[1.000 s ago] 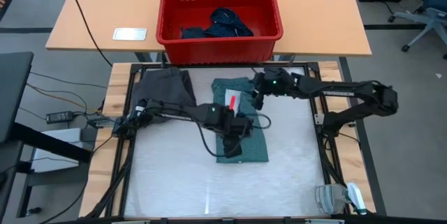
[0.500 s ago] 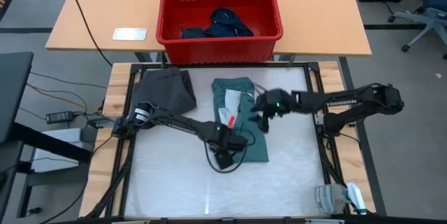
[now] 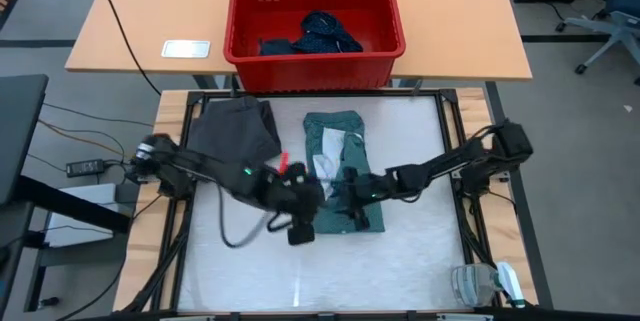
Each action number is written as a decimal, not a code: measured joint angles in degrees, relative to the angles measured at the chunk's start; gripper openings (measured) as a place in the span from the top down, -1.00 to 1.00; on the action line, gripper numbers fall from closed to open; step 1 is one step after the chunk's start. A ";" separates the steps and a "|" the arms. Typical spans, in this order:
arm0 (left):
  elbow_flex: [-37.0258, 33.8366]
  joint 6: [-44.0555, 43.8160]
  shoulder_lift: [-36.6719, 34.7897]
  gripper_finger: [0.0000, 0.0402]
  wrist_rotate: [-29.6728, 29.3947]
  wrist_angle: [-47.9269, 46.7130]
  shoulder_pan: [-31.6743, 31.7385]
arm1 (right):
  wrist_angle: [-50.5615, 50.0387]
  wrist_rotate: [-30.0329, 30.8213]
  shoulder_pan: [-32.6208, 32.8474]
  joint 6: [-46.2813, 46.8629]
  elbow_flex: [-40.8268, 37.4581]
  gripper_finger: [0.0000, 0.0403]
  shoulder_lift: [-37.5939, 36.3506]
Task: Fold laundry
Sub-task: Fold the dark green polo
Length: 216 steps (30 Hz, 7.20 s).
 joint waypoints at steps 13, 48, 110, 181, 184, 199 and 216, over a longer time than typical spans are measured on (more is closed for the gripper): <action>-40.73 -4.78 -26.25 0.25 0.79 35.97 5.33 | -9.22 -6.29 -4.41 6.12 7.26 0.34 6.05; -59.13 3.74 -26.56 0.25 34.28 60.63 36.99 | -13.10 -12.35 -35.79 20.30 11.63 0.15 0.98; -33.05 -8.15 14.94 0.94 3.17 50.57 -1.20 | -19.85 9.35 18.21 36.27 -13.35 0.53 -14.27; -33.82 -0.51 1.87 0.90 20.41 24.52 49.88 | -27.16 -17.93 -39.54 17.16 16.22 -0.03 5.22; -33.82 2.41 1.76 0.88 21.17 25.75 52.08 | -26.47 -18.80 -41.15 20.72 16.22 -0.17 0.77; -32.52 7.04 1.14 0.29 21.22 37.77 50.22 | -13.91 -26.06 -35.80 7.75 16.27 -0.01 3.39; -27.42 -4.61 -2.98 0.23 17.69 18.49 38.95 | -27.02 -28.24 -29.75 12.93 11.55 0.25 7.22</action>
